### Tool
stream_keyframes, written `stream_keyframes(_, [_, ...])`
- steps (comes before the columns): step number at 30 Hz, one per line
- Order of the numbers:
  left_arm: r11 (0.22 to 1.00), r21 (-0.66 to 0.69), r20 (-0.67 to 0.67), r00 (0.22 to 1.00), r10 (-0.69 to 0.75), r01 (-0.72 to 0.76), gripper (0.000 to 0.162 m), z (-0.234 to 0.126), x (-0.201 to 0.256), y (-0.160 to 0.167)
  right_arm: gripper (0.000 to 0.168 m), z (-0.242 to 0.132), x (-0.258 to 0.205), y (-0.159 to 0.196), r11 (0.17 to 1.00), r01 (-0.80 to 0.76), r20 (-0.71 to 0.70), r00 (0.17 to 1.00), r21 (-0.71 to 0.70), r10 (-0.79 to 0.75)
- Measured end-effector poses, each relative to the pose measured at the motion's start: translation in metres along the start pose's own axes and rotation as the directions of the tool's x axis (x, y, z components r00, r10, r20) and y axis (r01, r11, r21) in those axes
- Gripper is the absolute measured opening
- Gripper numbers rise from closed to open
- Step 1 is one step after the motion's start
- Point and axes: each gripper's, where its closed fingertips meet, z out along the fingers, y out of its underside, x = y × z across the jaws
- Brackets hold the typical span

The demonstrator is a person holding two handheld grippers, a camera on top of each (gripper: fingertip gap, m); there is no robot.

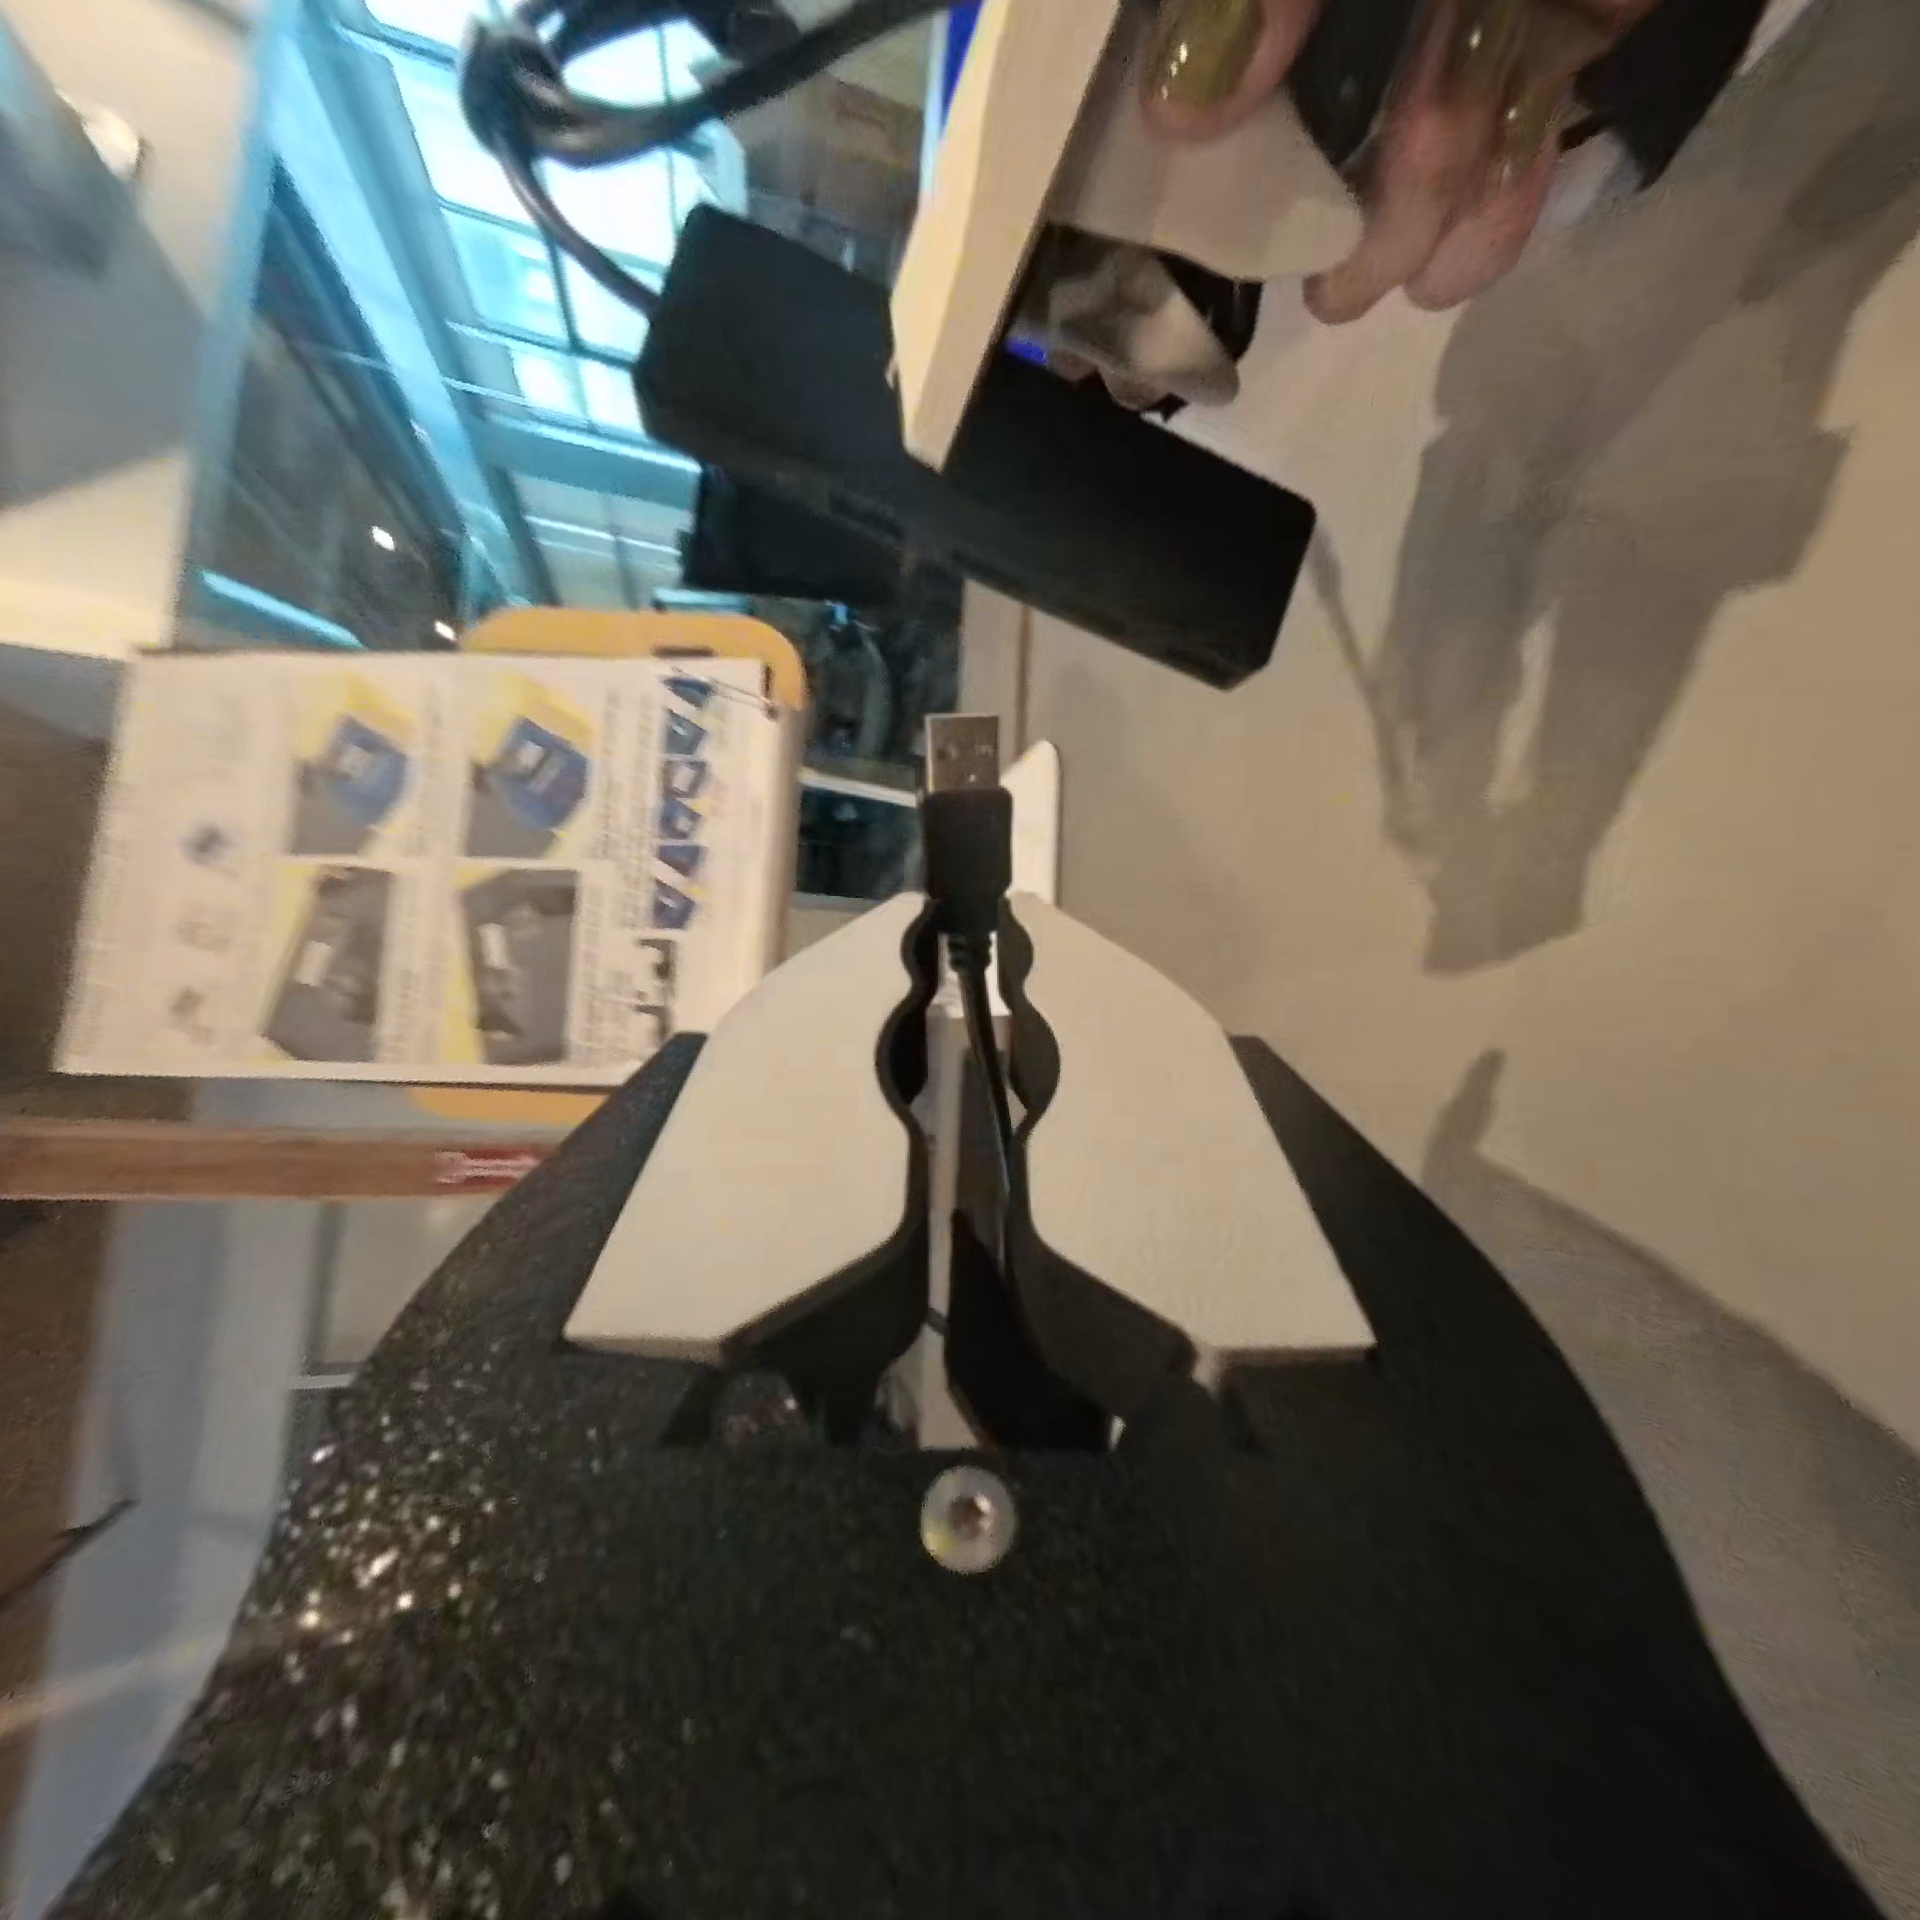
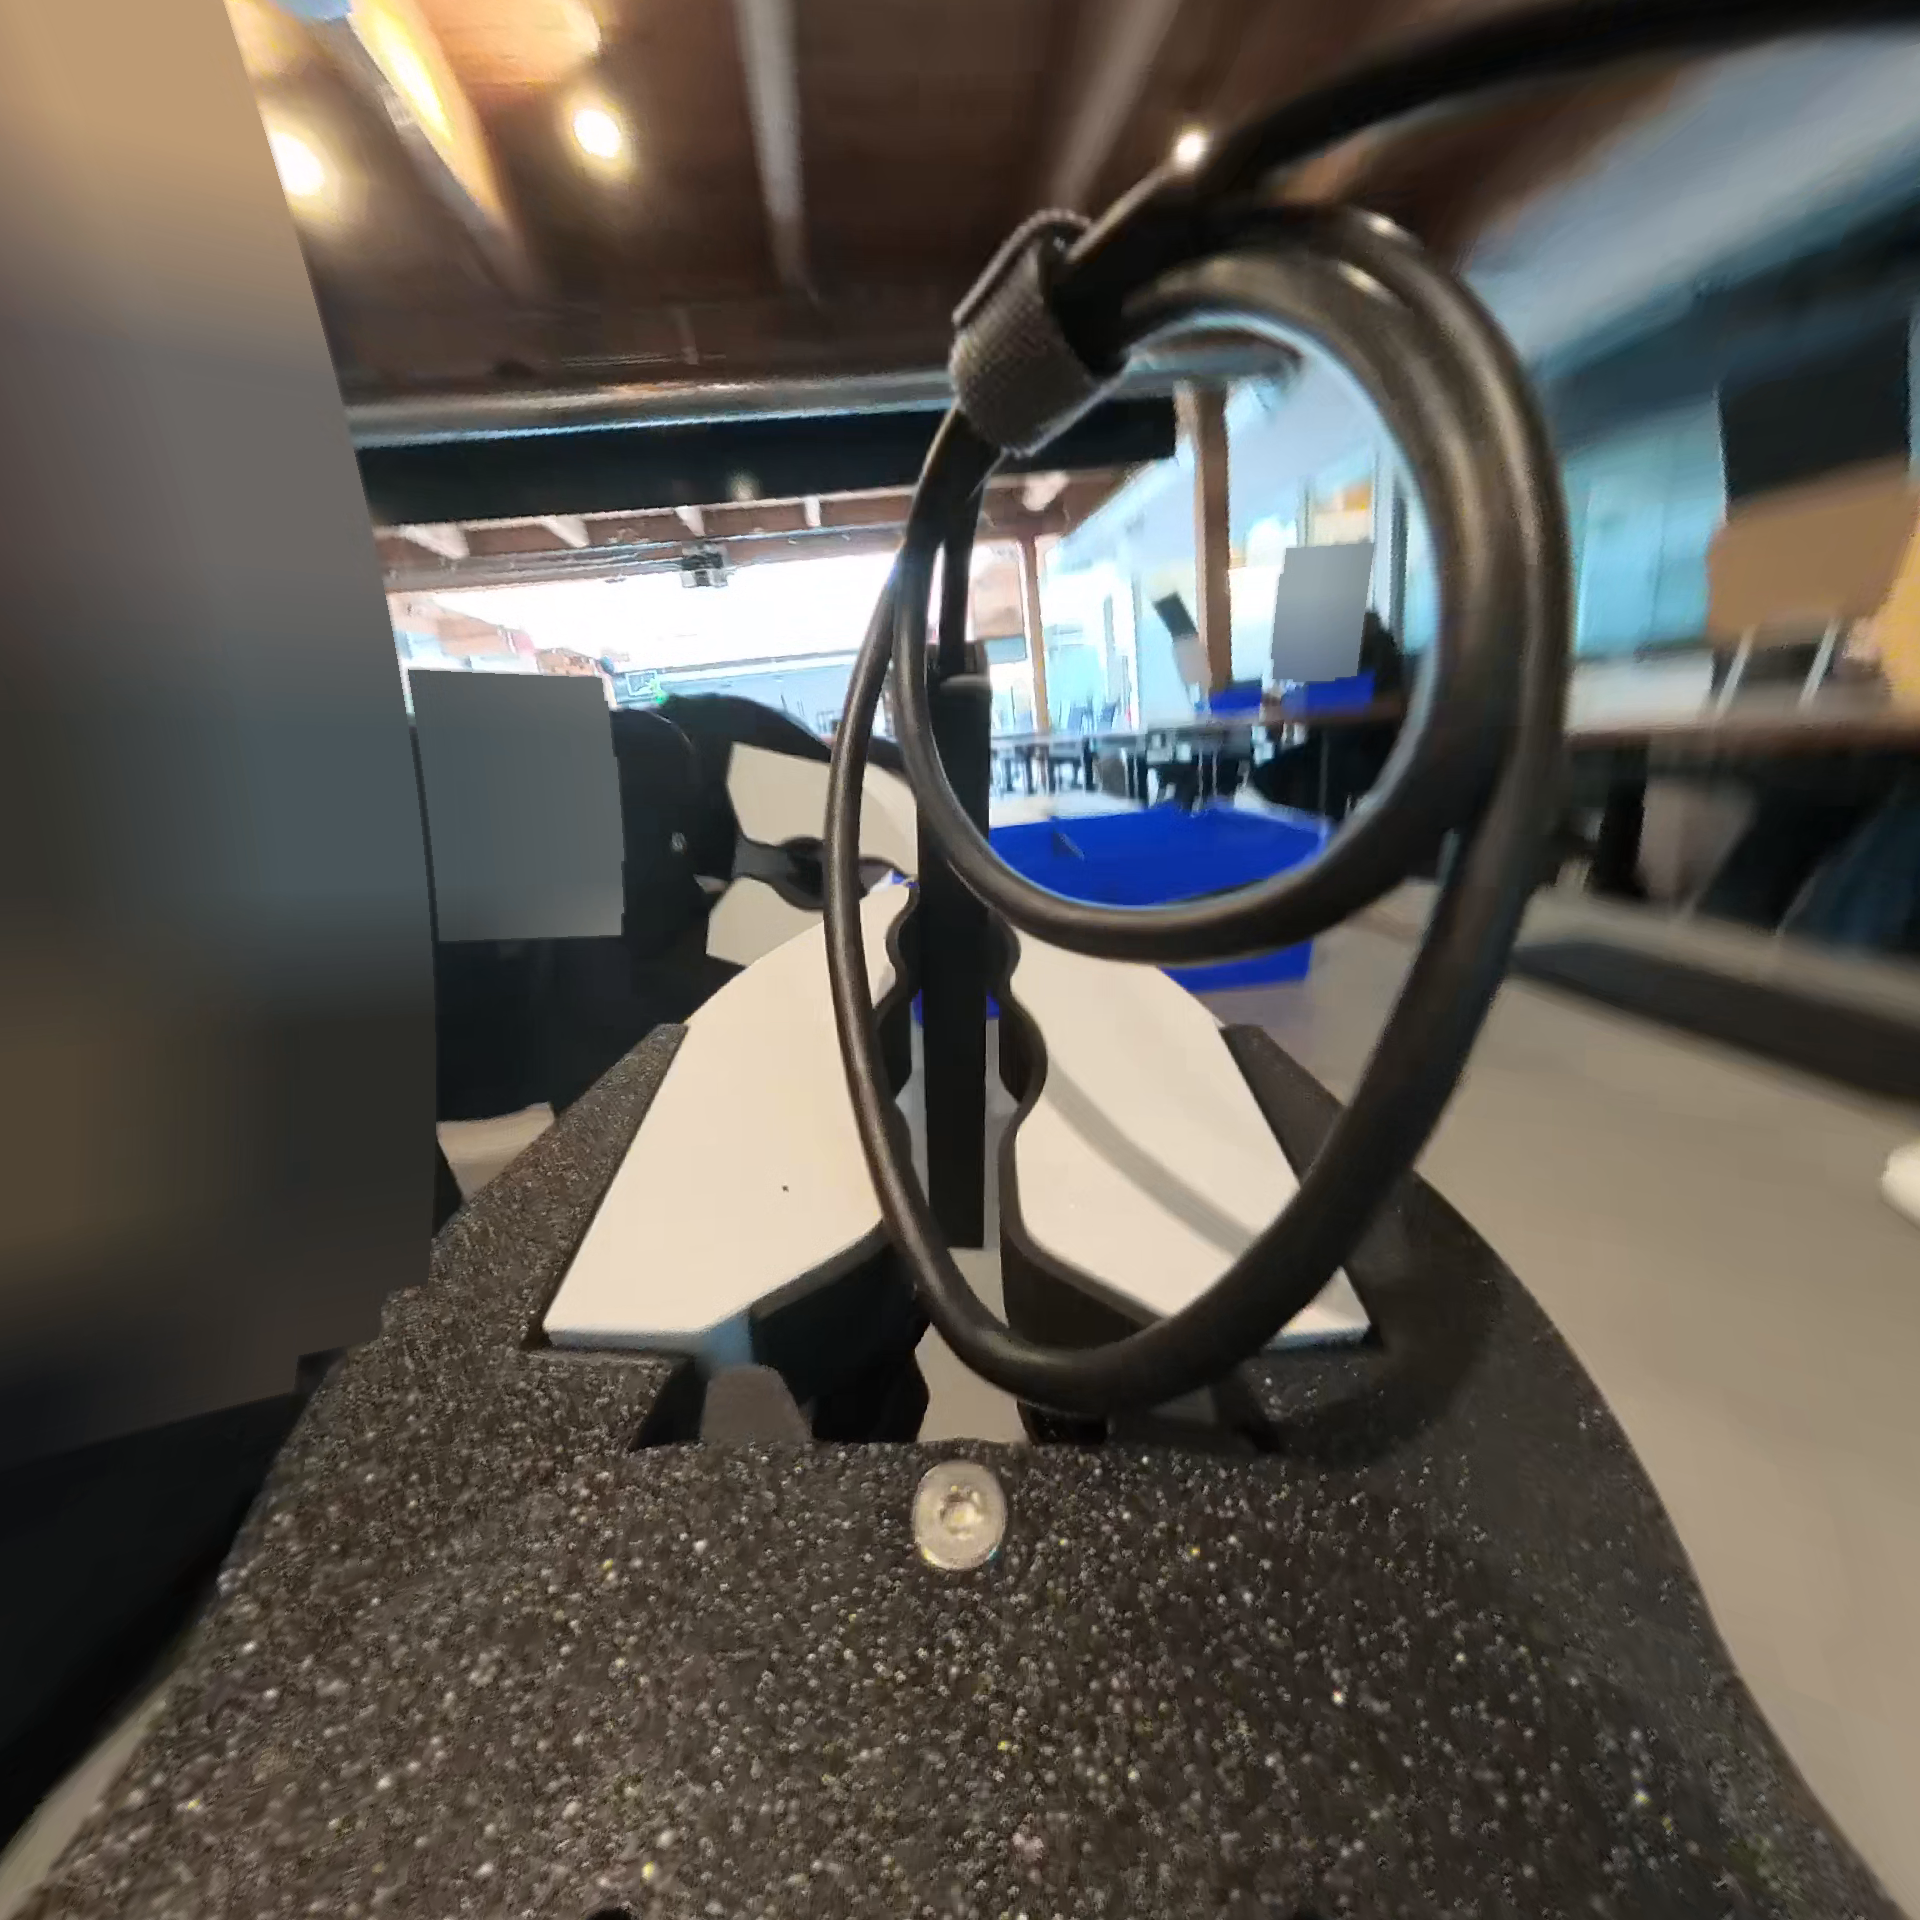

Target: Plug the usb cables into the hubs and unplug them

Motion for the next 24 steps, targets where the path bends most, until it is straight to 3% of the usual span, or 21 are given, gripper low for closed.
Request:
stream_keyframes(5, [0.995, -0.002, 0.046, 0.994, 0.103, -0.103, 0.010, 0.001, -0.008, -0.014, 0.011, 0.001, 0.003, -0.001, 0.996, 0.084, -0.039, 0.996, -0.015, -0.084])
stream_keyframes(9, [0.986, -0.082, 0.047, 0.988, 0.149, -0.145, 0.010, 0.011, -0.008, -0.004, 0.011, 0.004, 0.012, 0.004, 0.989, 0.134, -0.121, 0.983, -0.064, -0.141])
stream_keyframes(15, [0.981, -0.134, -0.039, 0.990, 0.135, -0.139, 0.010, 0.030, 0.005, 0.007, 0.011, 0.006, 0.032, 0.017, 0.986, 0.104, -0.254, 0.958, -0.132, -0.135])
stream_keyframes(24, [0.974, -0.152, -0.075, 0.984, 0.159, -0.169, 0.010, 0.041, 0.013, 0.010, 0.011, 0.005, 0.038, 0.025, 0.985, 0.069, -0.291, 0.950, -0.155, -0.113])
